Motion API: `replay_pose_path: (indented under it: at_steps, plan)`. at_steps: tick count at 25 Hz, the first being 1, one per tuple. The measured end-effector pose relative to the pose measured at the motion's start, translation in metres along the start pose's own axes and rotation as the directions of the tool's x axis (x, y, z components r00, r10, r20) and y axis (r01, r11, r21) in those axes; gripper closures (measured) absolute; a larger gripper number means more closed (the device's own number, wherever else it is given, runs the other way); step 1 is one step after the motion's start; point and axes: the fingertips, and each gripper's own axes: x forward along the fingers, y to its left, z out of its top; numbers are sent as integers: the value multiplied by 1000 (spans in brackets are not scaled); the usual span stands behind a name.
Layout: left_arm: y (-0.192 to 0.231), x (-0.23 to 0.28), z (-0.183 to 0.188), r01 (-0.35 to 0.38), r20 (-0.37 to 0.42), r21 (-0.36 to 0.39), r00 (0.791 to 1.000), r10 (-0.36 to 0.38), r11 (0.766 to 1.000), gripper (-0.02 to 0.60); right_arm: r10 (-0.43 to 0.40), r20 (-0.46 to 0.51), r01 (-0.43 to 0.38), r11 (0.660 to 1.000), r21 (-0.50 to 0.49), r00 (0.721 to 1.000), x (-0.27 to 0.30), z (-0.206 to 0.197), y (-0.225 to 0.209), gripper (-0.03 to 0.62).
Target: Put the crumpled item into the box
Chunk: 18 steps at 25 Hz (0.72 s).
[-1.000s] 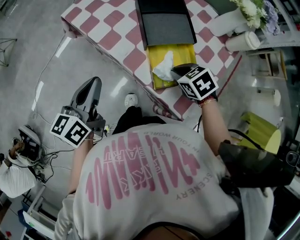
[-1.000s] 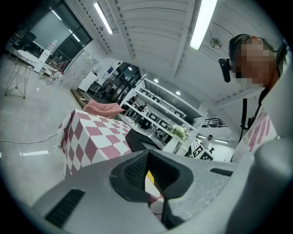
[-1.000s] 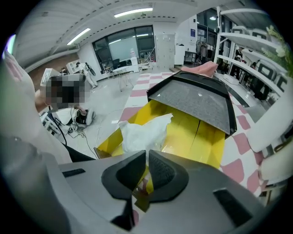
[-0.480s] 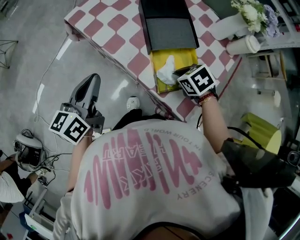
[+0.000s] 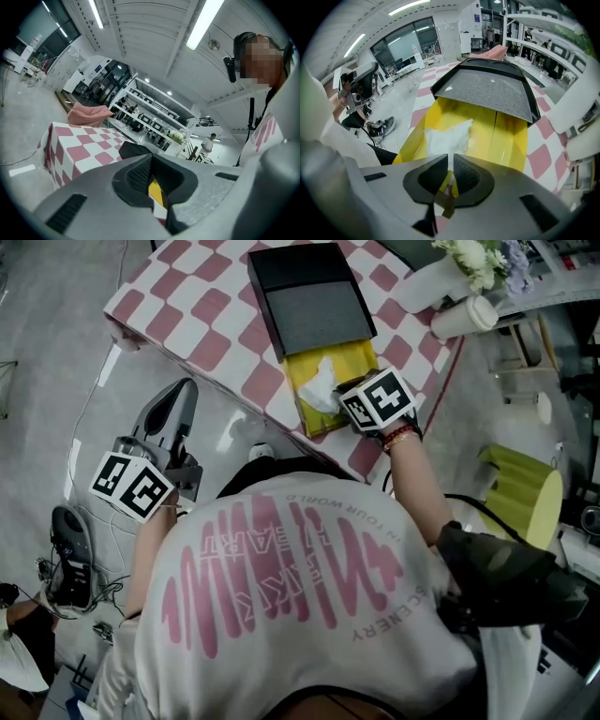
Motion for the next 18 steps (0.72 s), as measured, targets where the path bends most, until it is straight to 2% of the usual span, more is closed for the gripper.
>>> replay_pose_path:
  at_steps: [9, 12, 18]
  plan:
    - [-12, 19, 7, 43, 0, 29, 999, -43, 999, 574, -24, 29, 24, 1000, 21, 999, 0, -2, -2, 533]
    - [-15, 22, 10, 49, 8, 45, 999, -50, 998, 574, -33, 36, 33, 999, 19, 999, -1, -3, -5, 494]
    - [-18, 24, 13, 48, 4, 53, 999, -48, 997, 574, -13, 62, 10, 999, 52, 998, -3, -3, -8, 479]
